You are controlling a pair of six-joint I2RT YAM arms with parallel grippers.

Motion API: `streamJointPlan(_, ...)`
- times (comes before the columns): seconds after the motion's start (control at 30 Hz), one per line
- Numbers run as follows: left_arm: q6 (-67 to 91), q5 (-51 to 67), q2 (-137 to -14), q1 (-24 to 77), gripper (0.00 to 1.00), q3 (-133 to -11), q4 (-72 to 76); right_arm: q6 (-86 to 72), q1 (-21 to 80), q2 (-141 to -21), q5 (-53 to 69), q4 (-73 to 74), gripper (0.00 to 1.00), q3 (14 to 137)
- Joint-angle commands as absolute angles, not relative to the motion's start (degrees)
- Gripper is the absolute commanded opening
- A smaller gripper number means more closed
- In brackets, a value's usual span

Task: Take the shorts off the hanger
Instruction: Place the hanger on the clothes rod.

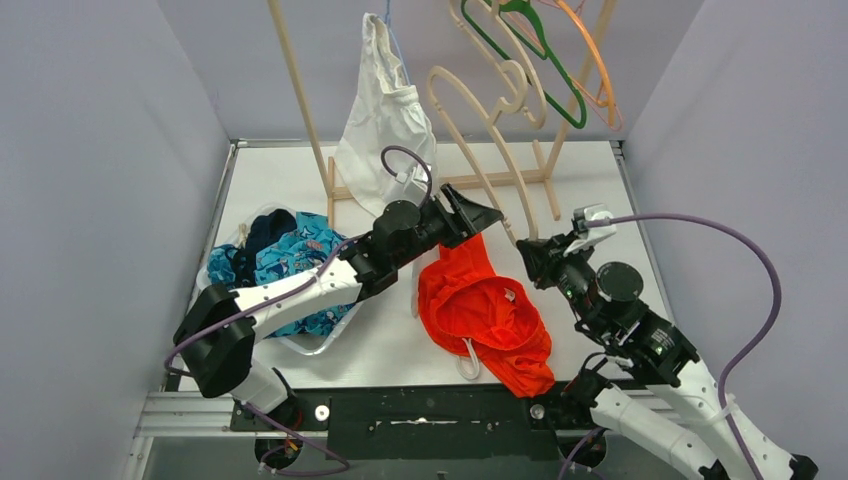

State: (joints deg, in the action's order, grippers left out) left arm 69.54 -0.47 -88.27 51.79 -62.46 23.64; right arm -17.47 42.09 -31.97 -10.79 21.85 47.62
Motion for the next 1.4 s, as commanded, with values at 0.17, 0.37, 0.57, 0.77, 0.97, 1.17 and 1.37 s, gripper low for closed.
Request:
streamJointPlan(0.17, 49.6, -0.4, -80.4, 56.9, 0.62, -63.8, 13.0, -14.2, 42.2, -44.3, -11.8, 25.6, 0.0, 64.8)
streamJointPlan(0.37, 46.3, -9.0, -73.9, 60.4, 0.67, -57.4, 11.9, -10.3, 42.0, -53.8, -13.6, 29.4, 0.0, 75.2)
streamJointPlan(0.57, 43.4, -10.0, -69.4, 61.2, 0.73, -54.3, 12.0, -7.9, 40.9, -62.1, -11.8, 31.1, 0.0, 86.3)
streamJointPlan(0.77, 43.3, -12.5, -65.7, 61.3, 0.74, -52.0, 10.5, -7.7, 36.5, -68.6, -6.8, 32.9, 0.0, 96.0)
streamJointPlan(0.97, 42.7, -12.5, -65.0, 61.3, 0.77, -52.2, 8.9, -9.2, 32.5, -74.4, -0.9, 36.6, 0.0, 105.0)
streamJointPlan(1.17, 41.9, -9.5, -66.7, 61.4, 0.77, -53.6, 8.6, -9.1, 31.0, -80.8, 1.0, 40.1, 0.0, 113.1)
streamJointPlan(1.37, 42.3, -7.9, -68.1, 61.5, 0.77, -54.4, 8.8, -9.9, 29.3, -84.7, 1.5, 40.8, 0.0, 117.2)
